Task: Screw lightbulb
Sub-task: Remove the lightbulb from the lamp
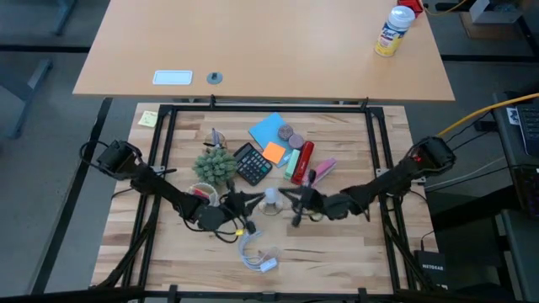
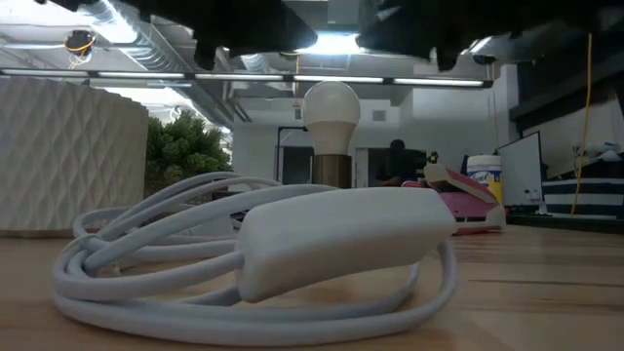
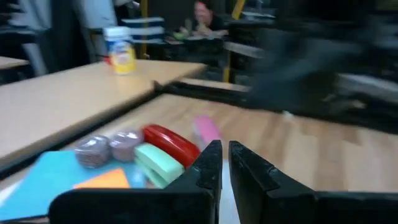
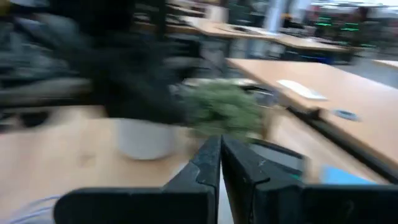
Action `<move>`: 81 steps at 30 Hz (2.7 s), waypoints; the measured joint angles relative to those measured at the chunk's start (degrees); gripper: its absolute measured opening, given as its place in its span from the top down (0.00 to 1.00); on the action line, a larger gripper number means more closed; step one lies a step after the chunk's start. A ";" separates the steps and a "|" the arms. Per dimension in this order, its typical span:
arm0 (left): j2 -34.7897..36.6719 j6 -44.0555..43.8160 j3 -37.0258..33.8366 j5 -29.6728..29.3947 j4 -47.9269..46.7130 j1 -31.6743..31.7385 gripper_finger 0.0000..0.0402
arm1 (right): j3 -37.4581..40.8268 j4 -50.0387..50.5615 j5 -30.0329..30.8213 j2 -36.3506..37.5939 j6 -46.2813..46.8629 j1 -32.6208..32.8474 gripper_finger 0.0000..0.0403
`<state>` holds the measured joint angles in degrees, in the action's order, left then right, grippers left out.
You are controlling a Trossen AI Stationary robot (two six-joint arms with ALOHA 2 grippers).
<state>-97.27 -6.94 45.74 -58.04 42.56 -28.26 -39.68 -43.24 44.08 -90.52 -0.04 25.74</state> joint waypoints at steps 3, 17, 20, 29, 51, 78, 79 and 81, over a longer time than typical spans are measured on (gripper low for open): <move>0.02 -0.24 0.00 -0.59 -0.35 2.19 0.95 | -0.02 -0.46 -3.75 0.31 1.03 3.26 0.95; 0.04 -11.97 -0.01 7.08 -11.18 7.40 0.95 | -0.04 -0.25 -2.81 -9.98 12.09 0.52 0.95; 0.07 -12.38 -0.01 7.40 -11.54 7.04 0.95 | -0.04 -0.46 -2.72 -10.14 14.11 -0.64 0.95; 0.22 -16.90 -0.01 6.64 -13.53 4.66 0.95 | 0.04 -0.23 0.07 -10.14 15.44 -0.94 0.95; -0.02 -16.94 -0.02 6.81 -12.36 0.75 0.95 | -0.02 -0.27 12.20 -6.79 3.15 -3.14 0.95; 0.14 -16.67 0.01 10.57 -10.30 8.84 0.95 | 0.00 0.12 5.37 -9.83 16.29 1.45 0.95; 0.18 -17.66 0.05 10.54 -11.11 8.79 0.95 | 0.00 -0.02 5.27 -9.83 16.29 1.17 0.95; 0.29 -19.10 0.09 10.20 -12.33 8.55 0.95 | 0.00 -0.13 4.87 -9.83 16.27 0.48 0.95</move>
<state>-96.99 -26.04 45.82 -47.85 30.23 -19.71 -39.68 -43.36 48.95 -100.36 16.23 26.21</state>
